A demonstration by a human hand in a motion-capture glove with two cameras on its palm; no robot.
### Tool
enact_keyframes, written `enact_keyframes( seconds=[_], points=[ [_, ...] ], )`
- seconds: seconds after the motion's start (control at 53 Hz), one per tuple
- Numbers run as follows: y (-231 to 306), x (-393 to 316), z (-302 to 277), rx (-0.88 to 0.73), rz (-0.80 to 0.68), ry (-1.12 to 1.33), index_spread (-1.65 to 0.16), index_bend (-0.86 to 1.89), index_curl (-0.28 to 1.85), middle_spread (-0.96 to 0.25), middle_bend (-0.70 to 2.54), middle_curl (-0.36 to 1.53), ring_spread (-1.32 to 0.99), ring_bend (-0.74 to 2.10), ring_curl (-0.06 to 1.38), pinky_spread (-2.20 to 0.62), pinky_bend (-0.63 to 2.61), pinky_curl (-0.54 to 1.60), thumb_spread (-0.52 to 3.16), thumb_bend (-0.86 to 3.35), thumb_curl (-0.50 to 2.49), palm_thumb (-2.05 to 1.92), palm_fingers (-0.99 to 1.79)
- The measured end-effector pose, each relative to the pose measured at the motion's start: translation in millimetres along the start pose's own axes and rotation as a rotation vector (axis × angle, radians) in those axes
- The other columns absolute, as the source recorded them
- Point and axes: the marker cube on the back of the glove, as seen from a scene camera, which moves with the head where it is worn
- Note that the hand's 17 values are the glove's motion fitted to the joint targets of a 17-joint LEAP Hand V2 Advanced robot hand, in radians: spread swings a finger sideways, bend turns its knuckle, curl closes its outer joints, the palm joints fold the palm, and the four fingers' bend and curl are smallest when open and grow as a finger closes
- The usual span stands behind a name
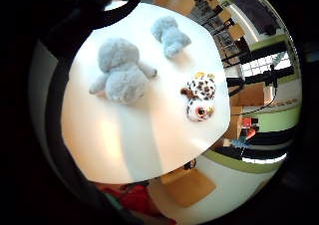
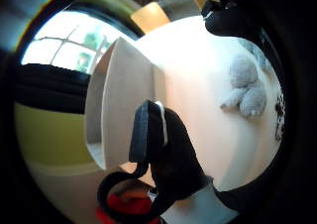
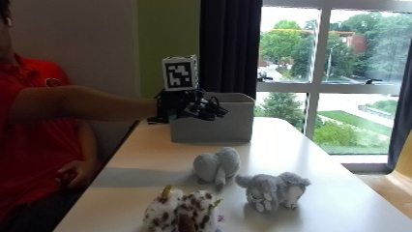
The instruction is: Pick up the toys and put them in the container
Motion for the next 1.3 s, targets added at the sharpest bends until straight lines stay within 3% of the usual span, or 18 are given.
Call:
enact_keyframes(
  seconds=[0.151, 0.358, 0.924, 1.301],
  points=[
    [1.6, -0.2, -3.2, 0.003, -0.019, -0.016, -0.26, 0.32, 0.13, -0.13, 0.21, 0.09, -0.17, 0.18, 0.05, -0.03, 0.43, 0.15, 0.88, -0.04, 0.03, -0.06, 0.30],
    [1.8, 6.5, -4.3, 0.003, -0.022, -0.045, -0.33, 0.32, 0.20, -0.17, 0.21, 0.15, -0.23, 0.19, 0.07, -0.03, 0.44, 0.20, 1.15, -0.05, 0.08, -0.07, 0.27],
    [2.4, 8.1, -11.4, 0.039, -0.051, -0.013, -0.37, 0.26, 0.30, -0.19, 0.20, 0.25, -0.26, 0.20, 0.14, -0.03, 0.45, 0.28, 1.25, -0.06, 0.13, -0.08, 0.23],
    [-7.5, 31.4, -16.1, 0.028, -0.118, 0.055, -0.40, 0.16, 0.28, -0.18, 0.17, 0.27, -0.25, 0.25, 0.19, 0.01, 0.68, 0.36, 1.15, -0.04, 0.19, -0.04, 0.15]
  ],
)
